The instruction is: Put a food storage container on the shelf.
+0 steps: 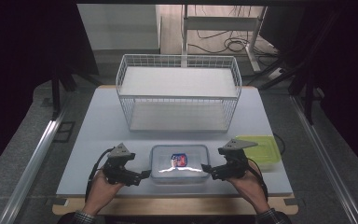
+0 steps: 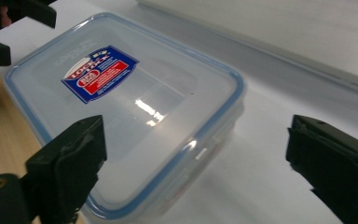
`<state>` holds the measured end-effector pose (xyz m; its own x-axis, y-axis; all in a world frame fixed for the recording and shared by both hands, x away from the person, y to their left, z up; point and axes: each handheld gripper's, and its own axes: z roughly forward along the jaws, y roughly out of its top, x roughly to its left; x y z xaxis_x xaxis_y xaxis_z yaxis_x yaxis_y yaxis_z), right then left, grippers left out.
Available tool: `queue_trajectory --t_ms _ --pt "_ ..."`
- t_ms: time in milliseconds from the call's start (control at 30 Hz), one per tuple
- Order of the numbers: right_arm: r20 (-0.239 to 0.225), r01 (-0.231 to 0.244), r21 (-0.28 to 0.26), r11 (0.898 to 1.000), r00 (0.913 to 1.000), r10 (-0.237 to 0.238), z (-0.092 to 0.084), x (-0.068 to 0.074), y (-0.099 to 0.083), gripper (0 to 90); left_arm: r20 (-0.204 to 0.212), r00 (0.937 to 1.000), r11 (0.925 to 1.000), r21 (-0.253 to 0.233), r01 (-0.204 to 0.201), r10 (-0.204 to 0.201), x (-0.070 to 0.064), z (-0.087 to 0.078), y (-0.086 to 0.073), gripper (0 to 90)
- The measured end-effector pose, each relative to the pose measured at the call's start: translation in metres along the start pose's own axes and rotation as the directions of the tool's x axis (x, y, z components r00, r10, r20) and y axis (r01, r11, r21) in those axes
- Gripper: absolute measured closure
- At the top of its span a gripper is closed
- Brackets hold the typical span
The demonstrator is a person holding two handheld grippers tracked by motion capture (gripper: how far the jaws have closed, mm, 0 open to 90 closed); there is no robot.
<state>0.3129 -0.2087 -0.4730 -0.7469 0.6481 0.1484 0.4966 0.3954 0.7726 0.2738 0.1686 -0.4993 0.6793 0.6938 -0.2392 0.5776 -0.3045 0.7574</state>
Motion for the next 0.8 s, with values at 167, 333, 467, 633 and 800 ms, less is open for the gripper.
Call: queue_trajectory --t_ms 167,333,467,633,800 --pt "-0.014 -0.041 0.037 0.998 0.999 0.041 0.005 0.002 0.002 1.0 0.067 0.9976 0.999 0.042 0.017 -0.02 -0.002 0.012 0.011 2.3" --pt "-0.046 -0.054 0.07 0.996 0.9973 0.057 0.01 0.001 0.005 2.5 0.094 0.9941 0.9964 0.071 0.048 -0.054 0.003 0.024 0.018 2.5" --pt "-0.066 -0.083 0.1 0.992 0.9938 0.089 0.02 -0.002 0.005 2.9 0.142 0.9857 0.992 0.1 0.078 -0.092 0.006 0.036 0.02 1.8" --pt "-0.153 -0.15 0.147 0.978 0.9732 0.172 0.035 -0.007 0.002 2.9 0.205 0.9685 0.9851 0.126 0.118 -0.142 0.005 0.048 0.019 0.0" --pt "-0.191 -0.197 0.178 0.964 0.9541 0.23 0.039 -0.011 -0.001 2.8 0.234 0.9573 0.9787 0.153 0.137 -0.17 0.007 0.047 0.016 1.1"
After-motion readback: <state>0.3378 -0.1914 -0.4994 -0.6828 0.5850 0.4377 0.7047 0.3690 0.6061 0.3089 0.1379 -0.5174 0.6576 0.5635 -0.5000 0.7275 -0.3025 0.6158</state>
